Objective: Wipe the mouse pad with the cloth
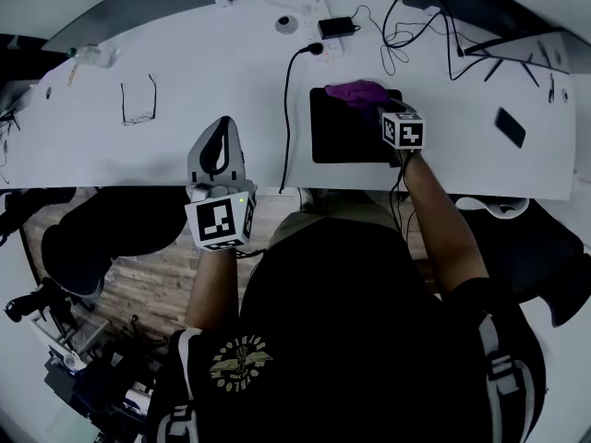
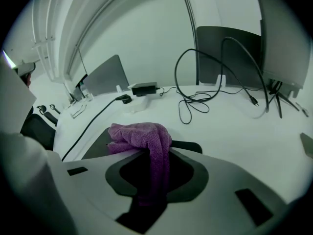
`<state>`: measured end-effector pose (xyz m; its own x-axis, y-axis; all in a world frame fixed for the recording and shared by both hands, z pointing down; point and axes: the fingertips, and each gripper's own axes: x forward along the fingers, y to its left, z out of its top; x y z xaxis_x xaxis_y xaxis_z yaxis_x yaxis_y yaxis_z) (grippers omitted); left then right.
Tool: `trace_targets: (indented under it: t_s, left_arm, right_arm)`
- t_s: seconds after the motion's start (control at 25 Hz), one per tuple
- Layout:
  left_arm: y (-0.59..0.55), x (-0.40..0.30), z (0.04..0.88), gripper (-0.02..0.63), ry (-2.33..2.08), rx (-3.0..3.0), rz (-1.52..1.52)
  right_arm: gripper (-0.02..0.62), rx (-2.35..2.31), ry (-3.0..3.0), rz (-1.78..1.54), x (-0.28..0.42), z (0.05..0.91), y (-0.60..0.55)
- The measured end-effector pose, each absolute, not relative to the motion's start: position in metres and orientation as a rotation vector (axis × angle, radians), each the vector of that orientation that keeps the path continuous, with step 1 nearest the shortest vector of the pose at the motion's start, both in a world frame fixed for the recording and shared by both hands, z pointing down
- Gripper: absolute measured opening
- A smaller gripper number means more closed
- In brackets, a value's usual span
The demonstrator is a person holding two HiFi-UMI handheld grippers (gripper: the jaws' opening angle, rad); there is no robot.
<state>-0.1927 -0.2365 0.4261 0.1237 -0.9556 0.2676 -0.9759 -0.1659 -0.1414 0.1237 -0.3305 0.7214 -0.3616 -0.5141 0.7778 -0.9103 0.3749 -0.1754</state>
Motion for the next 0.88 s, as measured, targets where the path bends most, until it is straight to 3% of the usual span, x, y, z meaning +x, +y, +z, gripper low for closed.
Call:
trace_targets:
  t_s: [0.56, 0.88]
  left_arm:
    - [-0.236, -0.186, 0.420, 0.002, -1.963, 2.349, 0.451]
    - [-0.231, -0.192, 0.415, 0.002, -1.974, 2.346, 0.427]
  right_arm:
    - [0.092, 1.411, -1.906, 0.885, 0.194, 0.725, -0.312]
    - [0.091, 1.355, -2.076, 0.878, 0.170, 0.683, -0.298]
